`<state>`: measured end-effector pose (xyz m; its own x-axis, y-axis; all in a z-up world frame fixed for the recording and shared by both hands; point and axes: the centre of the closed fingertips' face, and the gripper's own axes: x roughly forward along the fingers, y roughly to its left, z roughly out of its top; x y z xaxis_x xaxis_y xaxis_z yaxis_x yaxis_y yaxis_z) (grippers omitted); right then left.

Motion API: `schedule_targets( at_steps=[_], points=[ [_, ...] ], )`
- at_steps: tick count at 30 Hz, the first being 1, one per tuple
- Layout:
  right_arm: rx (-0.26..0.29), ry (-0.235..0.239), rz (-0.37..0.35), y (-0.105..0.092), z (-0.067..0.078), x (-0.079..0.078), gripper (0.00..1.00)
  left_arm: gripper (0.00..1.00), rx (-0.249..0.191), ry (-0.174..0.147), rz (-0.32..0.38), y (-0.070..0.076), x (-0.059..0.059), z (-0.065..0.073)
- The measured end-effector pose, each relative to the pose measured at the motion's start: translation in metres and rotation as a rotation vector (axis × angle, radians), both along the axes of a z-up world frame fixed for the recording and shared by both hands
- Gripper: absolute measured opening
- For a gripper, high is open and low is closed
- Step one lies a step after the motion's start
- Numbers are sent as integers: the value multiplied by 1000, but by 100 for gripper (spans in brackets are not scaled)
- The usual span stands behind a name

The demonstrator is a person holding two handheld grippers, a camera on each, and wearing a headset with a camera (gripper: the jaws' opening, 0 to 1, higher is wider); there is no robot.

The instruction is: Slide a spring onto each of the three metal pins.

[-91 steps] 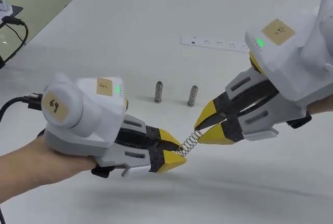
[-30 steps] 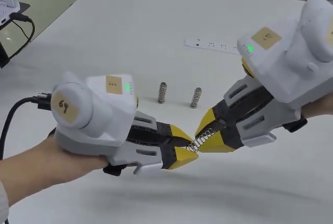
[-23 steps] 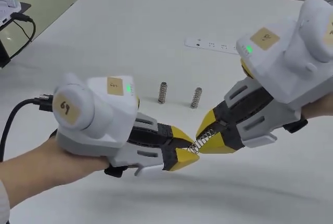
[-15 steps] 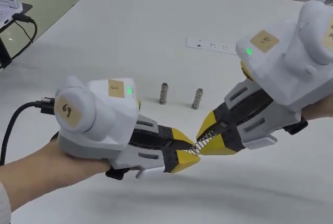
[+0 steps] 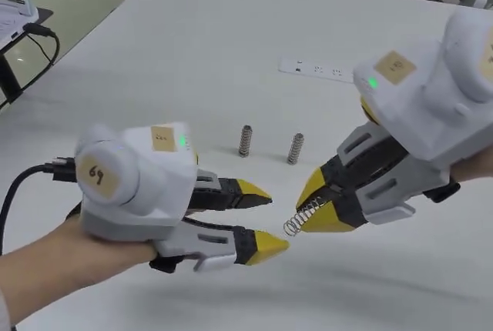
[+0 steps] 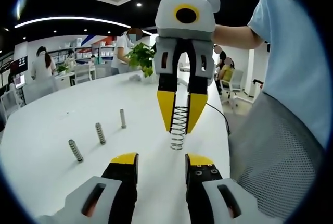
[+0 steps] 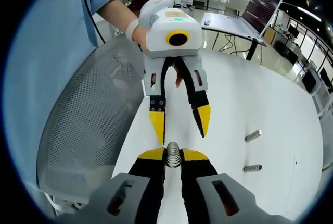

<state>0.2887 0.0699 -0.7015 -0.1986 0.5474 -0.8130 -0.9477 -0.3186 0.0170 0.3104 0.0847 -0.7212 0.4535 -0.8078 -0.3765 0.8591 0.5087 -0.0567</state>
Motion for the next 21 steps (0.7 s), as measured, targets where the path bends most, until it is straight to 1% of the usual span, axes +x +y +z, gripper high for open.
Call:
schedule_targets(
  at_steps=[3,5,6,9,10,13,15,17,19,21],
  points=[
    [-4,0,0,-1,-1,0,8,47,6,16,52,10,5,-5],
    [-7,3,-1,-2,-2,0,8,54,4,35,89,17,7,-8],
    [-9,2,-1,-3,-2,0,8,58,10,37,112,22,10,-10],
    [-11,1,-1,-3,-2,0,8,67,1,55,151,31,13,-12],
    [-13,1,-1,-3,-2,1,8,69,-10,70,179,35,15,-13],
    [-18,-1,-4,-5,-4,4,8,78,-24,85,224,42,19,-14],
    [-22,-2,-7,-6,-5,5,8,83,-21,82,244,46,21,-15],
    [-25,0,-9,-8,-5,6,8,85,-25,84,246,48,21,-15],
    [-40,-9,-12,-12,-8,10,8,87,-33,86,261,50,23,-15],
    [-44,-7,-19,-15,-10,13,8,92,-36,84,279,53,25,-15]
  ],
)
